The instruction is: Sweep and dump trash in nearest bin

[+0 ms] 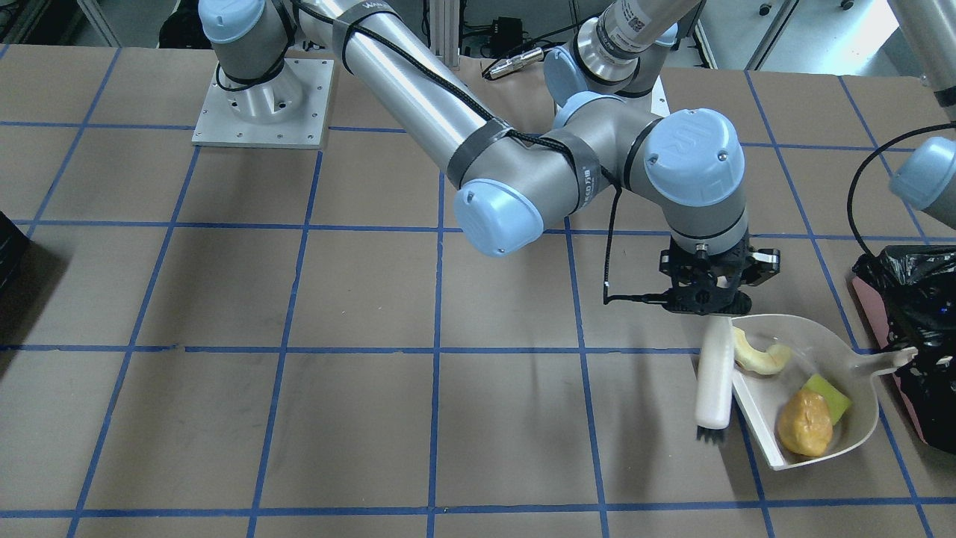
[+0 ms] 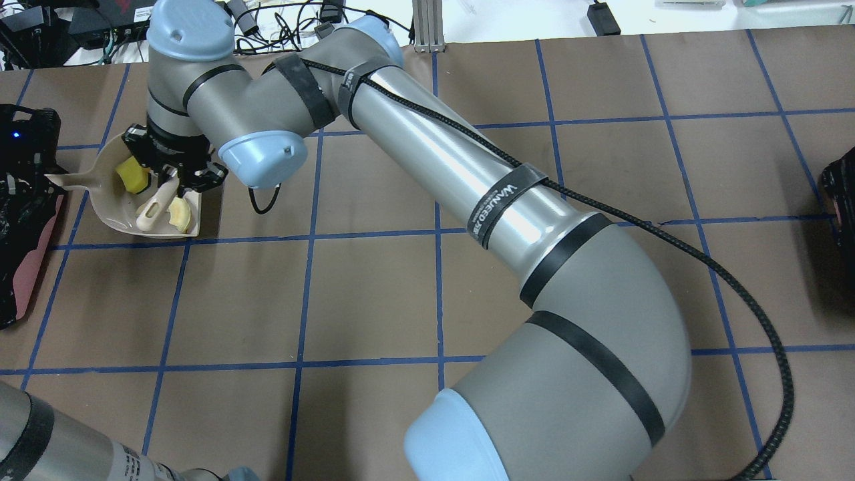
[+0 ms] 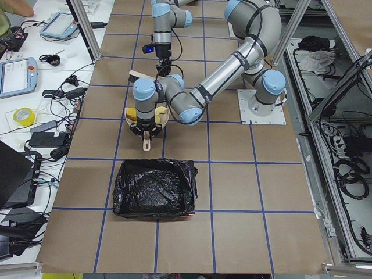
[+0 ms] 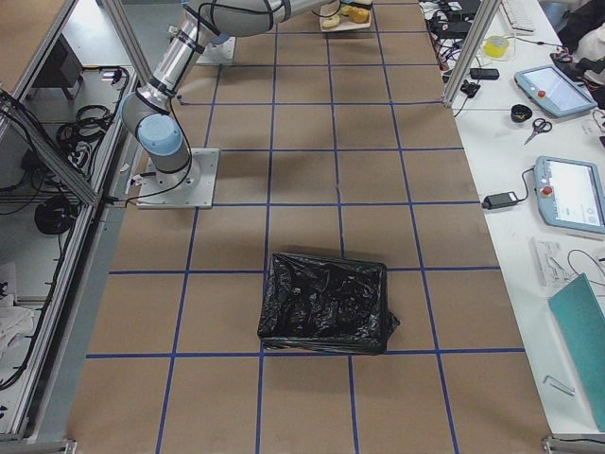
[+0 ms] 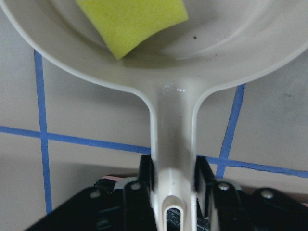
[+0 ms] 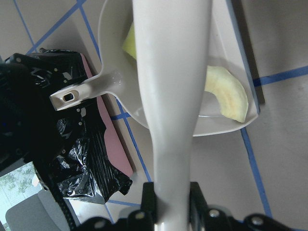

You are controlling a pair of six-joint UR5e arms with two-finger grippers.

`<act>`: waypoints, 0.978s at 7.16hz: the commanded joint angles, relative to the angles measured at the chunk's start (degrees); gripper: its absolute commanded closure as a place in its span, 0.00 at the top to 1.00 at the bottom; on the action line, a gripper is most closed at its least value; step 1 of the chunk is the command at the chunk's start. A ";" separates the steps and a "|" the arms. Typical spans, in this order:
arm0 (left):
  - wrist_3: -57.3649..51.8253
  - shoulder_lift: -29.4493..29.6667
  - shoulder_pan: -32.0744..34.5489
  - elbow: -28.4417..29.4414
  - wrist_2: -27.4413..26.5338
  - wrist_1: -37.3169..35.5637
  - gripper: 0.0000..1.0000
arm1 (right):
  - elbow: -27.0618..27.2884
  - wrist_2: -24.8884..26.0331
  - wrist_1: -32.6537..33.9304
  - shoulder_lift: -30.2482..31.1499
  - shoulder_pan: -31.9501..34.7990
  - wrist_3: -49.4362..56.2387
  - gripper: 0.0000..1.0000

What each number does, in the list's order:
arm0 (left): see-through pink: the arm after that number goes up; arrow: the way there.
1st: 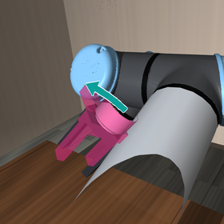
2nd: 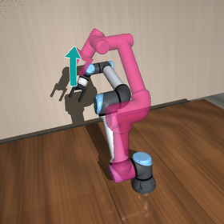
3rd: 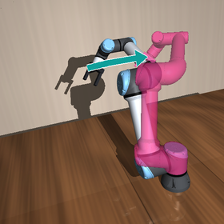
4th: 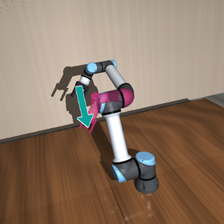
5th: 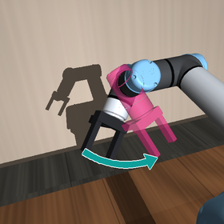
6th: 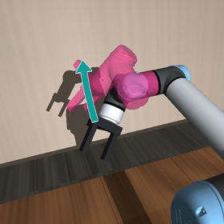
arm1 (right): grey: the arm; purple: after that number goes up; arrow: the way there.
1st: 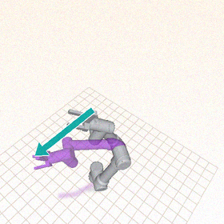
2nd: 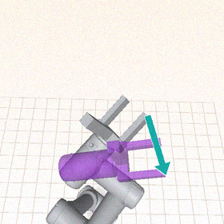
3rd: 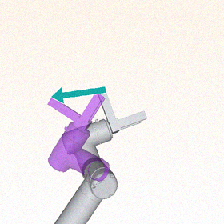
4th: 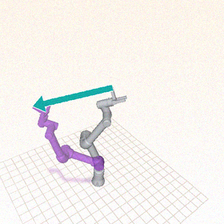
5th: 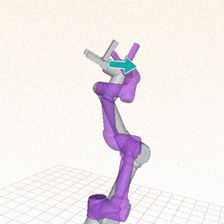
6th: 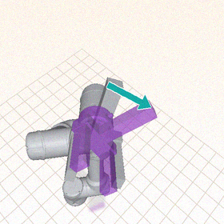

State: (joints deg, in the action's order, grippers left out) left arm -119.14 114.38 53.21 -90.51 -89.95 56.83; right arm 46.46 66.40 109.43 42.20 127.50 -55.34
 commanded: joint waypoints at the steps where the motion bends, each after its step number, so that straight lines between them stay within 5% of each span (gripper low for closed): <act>1: 2.66 -2.31 -3.19 2.60 2.15 3.36 0.00 | 14.89 7.12 -7.56 11.26 -4.69 10.22 0.00; 5: 5.86 -2.51 -14.51 17.09 2.15 18.13 0.00 | 54.00 14.09 1.35 30.97 -10.87 19.20 0.00; 7: 3.92 -1.19 -19.43 20.54 1.28 17.97 0.00 | 65.73 16.04 6.39 36.00 -12.27 22.89 0.00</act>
State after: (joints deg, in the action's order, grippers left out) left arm -113.91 112.38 36.84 -72.35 -88.01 74.63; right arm 104.86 81.54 112.81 75.00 115.97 -34.65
